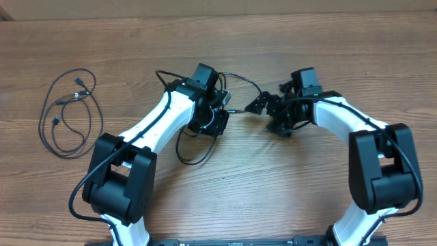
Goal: Untangle cables
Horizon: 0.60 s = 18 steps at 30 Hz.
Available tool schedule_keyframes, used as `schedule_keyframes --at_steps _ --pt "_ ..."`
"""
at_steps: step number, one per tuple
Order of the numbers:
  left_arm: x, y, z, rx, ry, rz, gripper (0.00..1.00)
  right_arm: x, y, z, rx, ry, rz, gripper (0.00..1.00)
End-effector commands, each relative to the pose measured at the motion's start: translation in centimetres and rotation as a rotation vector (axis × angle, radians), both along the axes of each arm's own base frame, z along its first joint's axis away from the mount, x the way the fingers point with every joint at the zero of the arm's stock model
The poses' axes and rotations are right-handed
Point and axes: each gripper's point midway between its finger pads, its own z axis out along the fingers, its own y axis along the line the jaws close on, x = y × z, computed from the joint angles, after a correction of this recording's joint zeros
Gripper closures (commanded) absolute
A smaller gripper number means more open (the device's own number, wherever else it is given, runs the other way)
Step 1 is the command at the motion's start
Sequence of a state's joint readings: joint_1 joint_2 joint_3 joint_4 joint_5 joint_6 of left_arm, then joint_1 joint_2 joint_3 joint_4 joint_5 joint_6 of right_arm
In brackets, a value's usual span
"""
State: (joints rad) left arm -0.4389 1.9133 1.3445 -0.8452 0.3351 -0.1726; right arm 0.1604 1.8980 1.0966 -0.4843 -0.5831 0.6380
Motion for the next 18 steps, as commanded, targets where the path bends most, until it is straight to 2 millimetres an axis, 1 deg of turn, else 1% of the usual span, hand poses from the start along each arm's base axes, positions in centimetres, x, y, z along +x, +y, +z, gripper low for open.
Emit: schedule_keyframes --at_steps 1,2,3,4,5,7,9,11,13,15,18 --pt "0.0 1.2 -1.0 0.088 0.002 0.039 0.96 0.9 -5.2 -1.6 -0.143 0.033 -0.163 0.00" --pt "-0.1 1.2 -1.0 0.089 0.005 0.039 0.96 1.0 -6.0 -1.7 -0.157 0.039 -0.182 0.00" --pt "-0.2 1.3 -1.0 0.090 0.009 0.039 0.96 1.0 -7.5 -2.0 -0.184 0.053 -0.218 0.00" --pt "-0.3 1.3 -1.0 0.092 0.013 0.039 0.96 0.9 -8.3 -2.2 -0.198 0.063 -0.238 0.00" --pt "-0.4 1.4 -1.0 0.096 0.020 0.038 0.96 0.7 -9.8 -2.4 -0.223 0.081 -0.271 0.00" --pt "-0.7 1.5 -1.0 0.097 0.032 0.039 0.96 0.0 -12.6 -3.0 -0.278 0.126 -0.333 0.00" --pt "-0.6 1.3 -0.9 0.090 0.029 0.038 0.96 -1.0 -14.2 -3.4 -0.312 0.173 -0.368 0.00" --pt "-0.1 1.1 -0.4 0.081 0.014 0.039 0.96 -2.0 -14.9 -3.7 -0.313 0.216 -0.382 0.00" --pt "1.1 0.5 0.8 0.064 -0.021 0.041 0.96 -3.1 -14.9 -4.2 -0.317 0.250 -0.377 0.00" --pt "2.3 0.0 2.5 0.050 -0.056 0.043 0.96 -4.1 -14.7 -4.7 -0.318 0.280 -0.372 0.00" --pt "3.8 -0.8 5.8 0.026 -0.107 0.044 0.96 -5.0 -14.5 -5.1 -0.316 0.307 -0.365 0.00"
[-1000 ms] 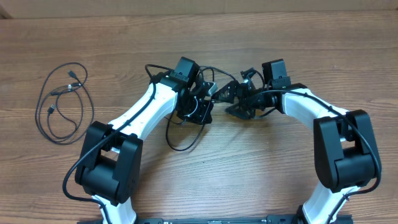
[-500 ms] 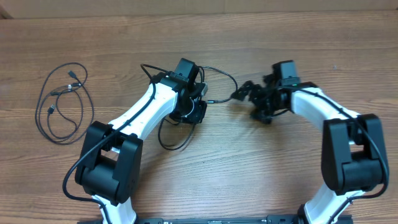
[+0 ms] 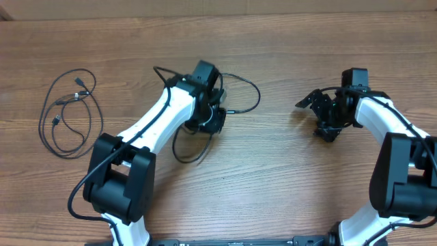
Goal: Untangle cables
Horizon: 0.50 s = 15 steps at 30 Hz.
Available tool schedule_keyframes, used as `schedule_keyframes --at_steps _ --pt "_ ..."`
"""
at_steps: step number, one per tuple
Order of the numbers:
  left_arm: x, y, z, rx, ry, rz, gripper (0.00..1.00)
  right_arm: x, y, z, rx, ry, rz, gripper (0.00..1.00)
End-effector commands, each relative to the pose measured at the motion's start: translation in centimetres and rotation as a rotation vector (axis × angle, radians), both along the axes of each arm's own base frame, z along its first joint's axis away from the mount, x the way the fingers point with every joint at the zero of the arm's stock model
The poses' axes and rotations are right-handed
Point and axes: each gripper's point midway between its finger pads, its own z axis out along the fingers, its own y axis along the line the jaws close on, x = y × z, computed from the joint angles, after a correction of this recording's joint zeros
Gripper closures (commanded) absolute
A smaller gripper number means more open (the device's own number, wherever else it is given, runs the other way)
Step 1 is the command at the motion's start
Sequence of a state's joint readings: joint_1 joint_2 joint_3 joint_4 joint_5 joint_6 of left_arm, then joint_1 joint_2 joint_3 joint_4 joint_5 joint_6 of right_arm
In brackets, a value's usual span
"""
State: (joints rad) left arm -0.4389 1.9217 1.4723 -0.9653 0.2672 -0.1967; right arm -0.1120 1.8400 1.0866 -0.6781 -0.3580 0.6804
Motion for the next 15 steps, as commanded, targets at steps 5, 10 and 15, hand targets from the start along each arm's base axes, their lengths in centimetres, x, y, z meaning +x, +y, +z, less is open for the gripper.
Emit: schedule_keyframes --at_steps 5,10,15 --pt "5.7 -1.9 8.8 -0.041 -0.232 0.033 0.96 -4.2 0.2 -3.6 -0.001 0.165 -0.001 0.00" --pt "8.1 -3.3 10.4 -0.093 -0.335 0.070 0.91 -4.2 0.2 -3.6 -0.002 0.164 -0.001 0.00" --pt "9.0 -4.7 8.2 -0.070 -0.341 0.052 0.89 -4.1 0.2 -3.6 -0.002 0.161 -0.001 0.00"
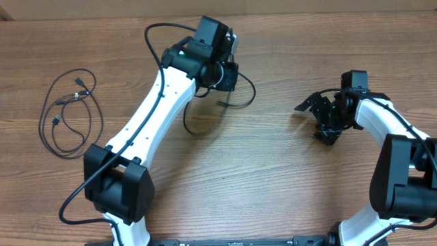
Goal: Untangle cables
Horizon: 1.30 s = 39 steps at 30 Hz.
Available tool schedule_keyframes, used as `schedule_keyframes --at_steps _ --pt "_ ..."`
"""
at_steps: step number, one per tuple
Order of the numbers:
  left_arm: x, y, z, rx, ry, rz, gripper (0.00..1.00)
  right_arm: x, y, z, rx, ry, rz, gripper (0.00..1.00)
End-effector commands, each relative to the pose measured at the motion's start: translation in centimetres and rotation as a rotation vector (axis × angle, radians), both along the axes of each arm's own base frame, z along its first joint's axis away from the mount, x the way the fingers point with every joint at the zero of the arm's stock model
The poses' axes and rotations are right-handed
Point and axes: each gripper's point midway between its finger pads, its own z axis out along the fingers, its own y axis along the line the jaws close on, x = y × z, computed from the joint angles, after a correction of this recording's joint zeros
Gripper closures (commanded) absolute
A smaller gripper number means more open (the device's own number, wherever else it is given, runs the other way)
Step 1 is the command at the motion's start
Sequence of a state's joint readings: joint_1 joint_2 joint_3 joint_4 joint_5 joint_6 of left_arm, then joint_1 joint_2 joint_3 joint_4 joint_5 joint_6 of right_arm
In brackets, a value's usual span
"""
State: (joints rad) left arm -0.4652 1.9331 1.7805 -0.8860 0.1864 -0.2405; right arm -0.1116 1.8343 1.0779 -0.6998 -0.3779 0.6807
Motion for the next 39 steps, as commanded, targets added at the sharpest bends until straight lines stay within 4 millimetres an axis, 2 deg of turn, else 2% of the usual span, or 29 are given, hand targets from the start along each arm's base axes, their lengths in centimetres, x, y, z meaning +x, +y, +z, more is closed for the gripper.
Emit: schedule_keyframes --at_steps 1,4,7,9,11,12,14,17,19,24,26,29,32,37,39 --pt "0.7 -1.0 -2.6 0.040 0.023 0.013 0.89 -3.3 -0.2 -3.6 -0.025 0.136 -0.003 0.00" --pt "1.4 -1.8 -4.9 0.053 0.037 0.010 0.89 -3.0 -0.2 -3.6 -0.026 0.122 -0.003 0.00" --pt "2.2 -2.3 -7.2 0.050 0.056 0.031 0.82 -2.4 -0.3 -3.5 -0.029 0.098 -0.003 0.00" --pt "2.5 -2.4 -8.9 0.058 0.072 0.033 0.69 -2.0 -0.4 -3.5 -0.032 0.079 -0.003 0.00" --pt "2.7 -2.5 -11.0 0.072 0.096 0.032 0.38 -1.4 -0.4 -3.4 -0.034 0.053 -0.004 0.00" --pt "2.8 -2.6 -11.7 0.076 0.105 0.033 0.27 -1.2 -0.5 -3.4 -0.035 0.045 -0.004 0.00" --pt "2.8 -2.6 -13.0 0.086 0.121 0.032 0.18 -0.7 -0.5 -3.3 -0.037 0.025 -0.005 0.00" --pt "2.6 -2.5 -14.8 0.100 0.148 0.031 0.14 -0.1 -0.6 -3.2 -0.040 0.000 -0.005 0.00" --pt "2.4 -2.7 -15.9 0.102 0.169 0.024 0.13 0.1 -0.6 -3.2 -0.041 -0.011 -0.005 0.00" --pt "1.3 -3.0 -17.8 0.097 0.228 0.005 0.24 0.5 -0.6 -3.1 -0.043 -0.028 -0.006 0.00" --pt "0.9 -2.8 -18.1 0.110 0.247 0.005 0.34 0.5 -0.6 -3.1 -0.043 -0.028 -0.006 0.00" --pt "0.0 -2.3 -18.4 0.139 0.275 -0.024 0.57 0.5 -0.6 -3.1 -0.043 -0.028 -0.006 0.00" --pt "-1.2 -1.7 -18.7 0.178 0.307 -0.075 0.69 0.5 -0.6 -3.1 -0.043 -0.027 -0.006 0.00" --pt "-4.6 0.2 -19.1 0.267 0.416 -0.182 0.70 0.5 -0.6 -3.1 -0.043 -0.028 -0.006 0.00" --pt "-6.1 1.0 -19.0 0.299 0.477 -0.203 0.66 0.5 -0.6 -3.1 -0.043 -0.028 -0.006 0.00"
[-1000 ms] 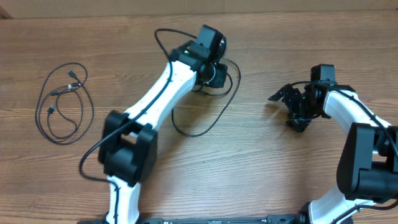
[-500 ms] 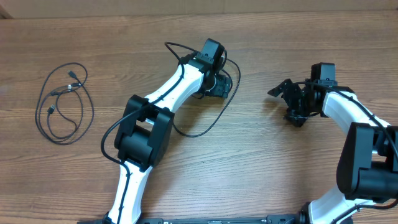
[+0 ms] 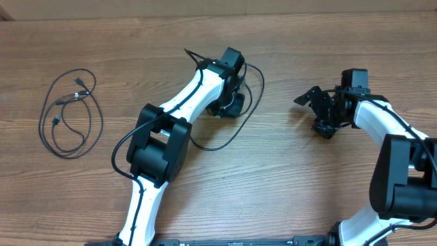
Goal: Untangle cables
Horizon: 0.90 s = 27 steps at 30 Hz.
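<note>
A thin black cable (image 3: 261, 96) loops on the wooden table (image 3: 225, 198) from beside my left gripper (image 3: 229, 107), out to the right and back under the left arm's forearm. The left gripper points down at the cable's far end and appears shut on it; the wrist hides the fingers. A second black cable (image 3: 80, 93) lies coiled by itself at the far left, apart from the first. My right gripper (image 3: 307, 97) hovers at the right, its fingers spread, open and holding nothing, well clear of the loop.
The left arm's elbow (image 3: 158, 142) sits over the table's middle, with its own black supply cable running along it. The table's far edge (image 3: 218, 15) runs across the top of the view.
The left gripper has shifted right and toward me from the far side, bringing the cable with it. The loop now lies to the right of the arm. The right gripper has hardly moved.
First both grippers met at the table's middle, the right one's fingers at the cable's plug beside the left gripper. Then the right gripper was off to the right, holding nothing. The left gripper had the cable at the far side, and now holds it nearer the centre.
</note>
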Available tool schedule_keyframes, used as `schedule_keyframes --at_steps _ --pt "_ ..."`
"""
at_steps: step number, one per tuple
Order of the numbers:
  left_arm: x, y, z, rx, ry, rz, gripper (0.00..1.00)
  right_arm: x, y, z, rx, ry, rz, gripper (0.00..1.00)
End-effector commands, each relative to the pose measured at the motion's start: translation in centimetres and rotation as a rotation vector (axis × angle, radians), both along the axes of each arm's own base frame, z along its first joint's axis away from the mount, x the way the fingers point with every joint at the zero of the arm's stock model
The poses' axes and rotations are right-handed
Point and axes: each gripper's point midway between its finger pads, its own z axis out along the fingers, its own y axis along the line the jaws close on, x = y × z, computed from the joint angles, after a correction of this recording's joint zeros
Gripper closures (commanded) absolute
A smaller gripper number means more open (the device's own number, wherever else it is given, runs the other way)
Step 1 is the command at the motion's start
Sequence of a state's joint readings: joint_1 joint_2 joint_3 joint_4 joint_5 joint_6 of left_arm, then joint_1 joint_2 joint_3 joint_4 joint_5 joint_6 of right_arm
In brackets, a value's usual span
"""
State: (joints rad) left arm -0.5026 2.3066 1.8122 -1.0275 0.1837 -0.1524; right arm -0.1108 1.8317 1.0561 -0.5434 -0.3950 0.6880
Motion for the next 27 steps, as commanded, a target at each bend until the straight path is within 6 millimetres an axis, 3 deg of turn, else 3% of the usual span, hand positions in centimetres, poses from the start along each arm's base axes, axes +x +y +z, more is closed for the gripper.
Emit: schedule_keyframes --at_steps 1,3,5,6,8,10,12,16,20,27 --pt "-2.9 1.3 -1.9 0.060 0.115 -0.087 0.63 -2.3 -0.6 -3.6 -0.046 0.108 -0.007 0.00" --pt "-4.0 1.9 -1.8 0.083 0.163 -0.096 0.53 -2.3 -0.6 -3.6 -0.046 0.108 -0.007 0.00" --pt "-4.8 2.1 -1.6 0.078 0.195 -0.133 0.58 -2.3 -0.6 -3.6 -0.046 0.108 -0.007 0.00" --pt "-5.5 1.8 -1.3 0.048 0.219 -0.183 0.55 -2.3 -0.6 -3.6 -0.046 0.108 -0.007 0.00" --pt "-6.0 1.5 -0.5 0.009 0.245 -0.231 0.36 -2.3 -0.6 -3.6 -0.046 0.108 -0.007 0.00" --pt "-5.4 1.1 1.1 -0.035 0.250 -0.221 0.25 -2.3 -0.6 -3.6 -0.046 0.108 -0.007 0.00" --pt "-4.2 0.4 3.1 -0.082 0.218 -0.216 0.23 -2.3 -0.6 -3.6 -0.046 0.108 -0.007 0.00" --pt "-3.1 -1.0 4.9 -0.157 0.179 -0.234 0.09 -2.3 -0.6 -3.6 -0.046 0.108 -0.007 0.00" --pt "-3.4 -2.0 4.5 -0.180 0.175 -0.250 0.10 -2.3 -0.6 -3.6 -0.046 0.108 -0.007 0.00" --pt "-5.0 -3.0 1.3 -0.172 0.186 -0.288 0.12 -2.3 -0.6 -3.6 -0.046 0.108 -0.007 0.00"
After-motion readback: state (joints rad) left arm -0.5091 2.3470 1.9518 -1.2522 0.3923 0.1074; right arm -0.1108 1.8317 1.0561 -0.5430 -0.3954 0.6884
